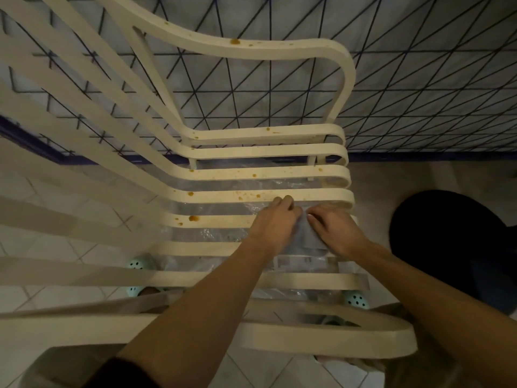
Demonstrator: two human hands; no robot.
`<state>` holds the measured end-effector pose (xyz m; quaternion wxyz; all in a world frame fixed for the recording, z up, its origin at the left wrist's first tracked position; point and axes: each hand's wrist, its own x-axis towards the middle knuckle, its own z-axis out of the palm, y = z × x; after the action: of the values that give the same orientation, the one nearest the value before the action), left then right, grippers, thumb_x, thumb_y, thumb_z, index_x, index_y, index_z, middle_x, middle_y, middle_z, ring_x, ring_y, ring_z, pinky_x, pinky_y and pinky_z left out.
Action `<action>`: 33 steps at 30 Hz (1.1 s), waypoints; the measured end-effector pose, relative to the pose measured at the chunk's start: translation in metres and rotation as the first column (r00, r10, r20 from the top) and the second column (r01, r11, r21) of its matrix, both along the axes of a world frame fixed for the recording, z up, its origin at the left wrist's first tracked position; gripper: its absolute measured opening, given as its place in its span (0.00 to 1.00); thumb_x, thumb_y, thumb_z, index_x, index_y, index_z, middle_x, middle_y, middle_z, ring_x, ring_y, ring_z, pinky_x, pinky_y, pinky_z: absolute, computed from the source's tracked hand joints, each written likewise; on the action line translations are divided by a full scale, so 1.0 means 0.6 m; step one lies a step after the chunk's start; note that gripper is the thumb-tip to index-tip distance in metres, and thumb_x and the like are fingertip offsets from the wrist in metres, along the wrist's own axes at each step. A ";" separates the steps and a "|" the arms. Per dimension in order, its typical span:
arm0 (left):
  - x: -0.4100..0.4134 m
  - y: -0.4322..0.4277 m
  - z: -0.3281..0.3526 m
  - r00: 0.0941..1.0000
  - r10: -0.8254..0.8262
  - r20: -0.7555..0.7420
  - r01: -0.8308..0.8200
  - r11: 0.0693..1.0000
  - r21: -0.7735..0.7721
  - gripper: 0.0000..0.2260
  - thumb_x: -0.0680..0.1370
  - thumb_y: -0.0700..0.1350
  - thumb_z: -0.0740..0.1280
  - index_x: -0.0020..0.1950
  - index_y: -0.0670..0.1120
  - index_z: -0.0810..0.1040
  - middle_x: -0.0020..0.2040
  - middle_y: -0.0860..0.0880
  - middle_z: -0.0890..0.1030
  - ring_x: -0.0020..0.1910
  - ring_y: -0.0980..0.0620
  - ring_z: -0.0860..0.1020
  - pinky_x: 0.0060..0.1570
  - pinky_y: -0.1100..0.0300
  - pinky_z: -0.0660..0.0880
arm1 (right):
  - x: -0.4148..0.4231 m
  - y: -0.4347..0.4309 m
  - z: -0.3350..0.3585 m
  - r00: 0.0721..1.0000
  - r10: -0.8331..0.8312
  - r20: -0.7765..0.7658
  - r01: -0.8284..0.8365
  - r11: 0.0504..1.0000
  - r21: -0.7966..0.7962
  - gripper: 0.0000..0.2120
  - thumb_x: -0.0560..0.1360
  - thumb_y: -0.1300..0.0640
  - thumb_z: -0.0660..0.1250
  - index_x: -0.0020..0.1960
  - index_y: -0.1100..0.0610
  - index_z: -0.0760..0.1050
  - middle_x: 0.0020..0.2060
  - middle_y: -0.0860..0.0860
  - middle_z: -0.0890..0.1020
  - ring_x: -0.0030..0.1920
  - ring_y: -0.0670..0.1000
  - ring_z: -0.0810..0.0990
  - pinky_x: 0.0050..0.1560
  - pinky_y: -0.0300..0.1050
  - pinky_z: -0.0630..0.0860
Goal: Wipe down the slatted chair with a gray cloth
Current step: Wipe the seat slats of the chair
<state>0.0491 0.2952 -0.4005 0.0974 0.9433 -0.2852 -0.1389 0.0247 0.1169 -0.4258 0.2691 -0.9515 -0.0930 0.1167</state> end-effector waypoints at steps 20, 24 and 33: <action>0.025 0.028 -0.023 0.995 0.090 -0.035 -0.094 0.982 -0.163 0.10 0.76 0.45 0.65 0.55 0.44 0.79 0.52 0.43 0.79 0.54 0.42 0.74 0.50 0.50 0.74 | 0.046 0.042 0.002 0.997 -0.068 -0.042 0.033 0.833 -0.553 0.13 0.81 0.49 0.55 0.43 0.50 0.75 0.40 0.49 0.82 0.39 0.50 0.80 0.38 0.41 0.71; 0.039 0.068 -0.030 0.995 0.094 -0.013 -0.095 0.991 -0.093 0.10 0.77 0.42 0.63 0.57 0.44 0.77 0.54 0.44 0.78 0.56 0.43 0.73 0.52 0.52 0.69 | 0.061 0.093 -0.022 0.998 -0.034 -0.049 0.004 0.855 -0.519 0.22 0.82 0.44 0.48 0.42 0.51 0.76 0.40 0.52 0.82 0.41 0.53 0.80 0.43 0.45 0.72; 0.040 0.116 -0.027 0.981 0.187 -0.061 -0.188 0.982 -0.016 0.11 0.74 0.44 0.68 0.55 0.44 0.76 0.53 0.45 0.77 0.55 0.44 0.74 0.50 0.53 0.71 | 0.061 0.122 -0.024 0.999 0.032 0.018 -0.017 0.832 -0.555 0.20 0.82 0.51 0.49 0.49 0.56 0.79 0.44 0.54 0.84 0.44 0.55 0.82 0.39 0.43 0.70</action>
<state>0.0731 0.3646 -0.4165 0.1290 0.9603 -0.1937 -0.1541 0.0613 0.1898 -0.4400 -0.0208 -0.9888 -0.0709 0.1295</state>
